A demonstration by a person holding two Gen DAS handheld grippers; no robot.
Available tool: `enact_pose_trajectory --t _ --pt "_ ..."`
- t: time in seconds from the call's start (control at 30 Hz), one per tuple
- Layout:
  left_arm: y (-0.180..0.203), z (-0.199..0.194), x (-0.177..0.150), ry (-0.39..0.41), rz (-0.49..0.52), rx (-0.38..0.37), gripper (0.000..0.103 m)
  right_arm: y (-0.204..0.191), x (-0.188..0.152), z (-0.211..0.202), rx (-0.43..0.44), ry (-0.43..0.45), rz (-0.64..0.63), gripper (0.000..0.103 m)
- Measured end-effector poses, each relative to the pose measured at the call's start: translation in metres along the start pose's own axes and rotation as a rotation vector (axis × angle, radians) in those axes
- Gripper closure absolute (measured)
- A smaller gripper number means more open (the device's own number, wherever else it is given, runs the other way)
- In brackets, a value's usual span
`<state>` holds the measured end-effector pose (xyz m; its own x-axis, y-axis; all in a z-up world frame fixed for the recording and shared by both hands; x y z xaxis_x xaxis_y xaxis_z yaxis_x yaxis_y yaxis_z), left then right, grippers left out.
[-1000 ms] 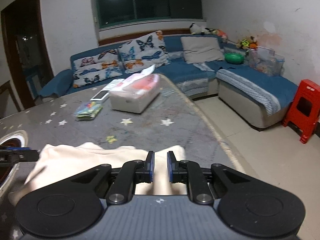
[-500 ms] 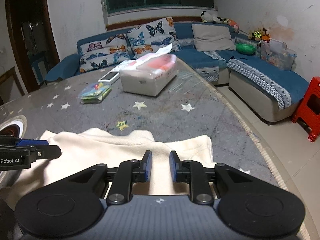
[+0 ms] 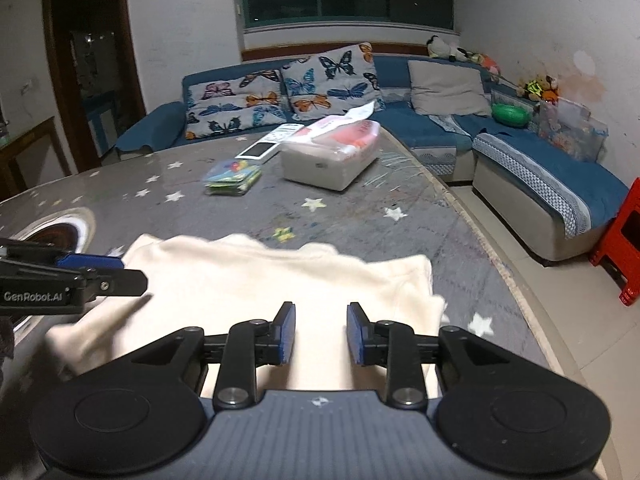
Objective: Fold clothes
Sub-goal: 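Release the sweatshirt and open both tools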
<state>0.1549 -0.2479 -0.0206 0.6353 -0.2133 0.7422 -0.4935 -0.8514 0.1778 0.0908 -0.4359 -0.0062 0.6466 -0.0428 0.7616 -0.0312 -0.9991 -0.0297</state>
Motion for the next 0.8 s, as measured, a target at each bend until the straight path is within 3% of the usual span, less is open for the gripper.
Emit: enact_pose_trajectory --t 0.37,0.57,0.8 --pt "0.017 -0.018 -0.036 -0.005 0.073 -0.001 0.063 -0.007 -0.042 -0.036 -0.007 -0.008 -0.046 0.070" --pt "0.016 -0.025 -0.037 0.012 0.060 0.006 0.063 -0.014 -0.036 -0.044 -0.011 0.015 -0.080 0.071" --pt "0.012 -0.029 -0.037 0.012 0.037 0.009 0.063 -0.039 -0.033 -0.041 0.051 0.029 -0.092 0.071"
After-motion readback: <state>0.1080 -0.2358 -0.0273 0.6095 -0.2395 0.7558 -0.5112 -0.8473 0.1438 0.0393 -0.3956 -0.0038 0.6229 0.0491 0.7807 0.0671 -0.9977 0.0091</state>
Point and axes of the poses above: each gripper's, at about its wrist camera, not at the fingertips, and z roughly the way its jaws point, y to its right, x to its top, the point moved 10 cm from there along z, roughly the way its jaws point, and after that the axes turned 3 degrees about -x, right-handed, at the moved point
